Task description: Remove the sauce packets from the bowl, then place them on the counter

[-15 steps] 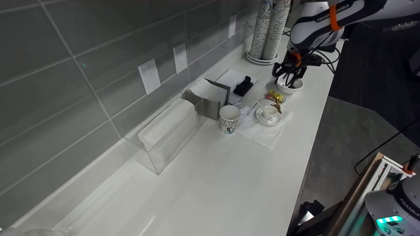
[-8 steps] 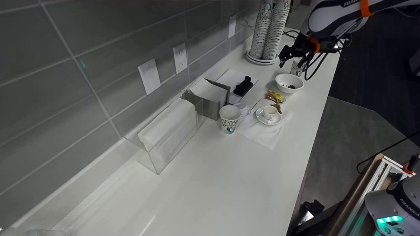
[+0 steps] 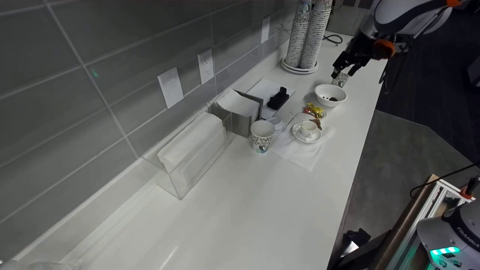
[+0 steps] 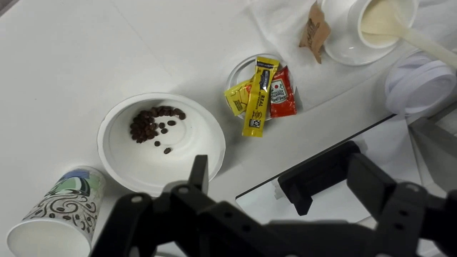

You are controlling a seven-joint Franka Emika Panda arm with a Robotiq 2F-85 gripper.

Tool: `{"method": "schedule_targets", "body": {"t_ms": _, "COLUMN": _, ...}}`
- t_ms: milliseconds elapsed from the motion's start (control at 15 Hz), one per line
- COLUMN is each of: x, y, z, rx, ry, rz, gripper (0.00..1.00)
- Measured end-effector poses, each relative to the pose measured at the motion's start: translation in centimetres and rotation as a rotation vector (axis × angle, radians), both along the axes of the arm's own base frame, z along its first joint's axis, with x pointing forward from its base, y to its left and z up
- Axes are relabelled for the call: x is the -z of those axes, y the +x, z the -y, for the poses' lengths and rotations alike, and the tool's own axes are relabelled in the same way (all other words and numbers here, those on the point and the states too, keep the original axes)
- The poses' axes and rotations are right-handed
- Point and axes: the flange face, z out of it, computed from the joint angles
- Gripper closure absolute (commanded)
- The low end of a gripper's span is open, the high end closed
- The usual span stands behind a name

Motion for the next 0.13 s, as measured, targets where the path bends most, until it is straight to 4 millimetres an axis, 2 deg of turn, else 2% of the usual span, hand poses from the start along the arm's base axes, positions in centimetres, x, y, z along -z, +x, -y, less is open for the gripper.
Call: {"method": "schedule_targets", "body": {"t_ms": 133, "x": 0.08, "y": 0.02, "z": -0.01, "rx": 0.001, "ry": 0.001, "rz": -0.002, "gripper": 0.0}}
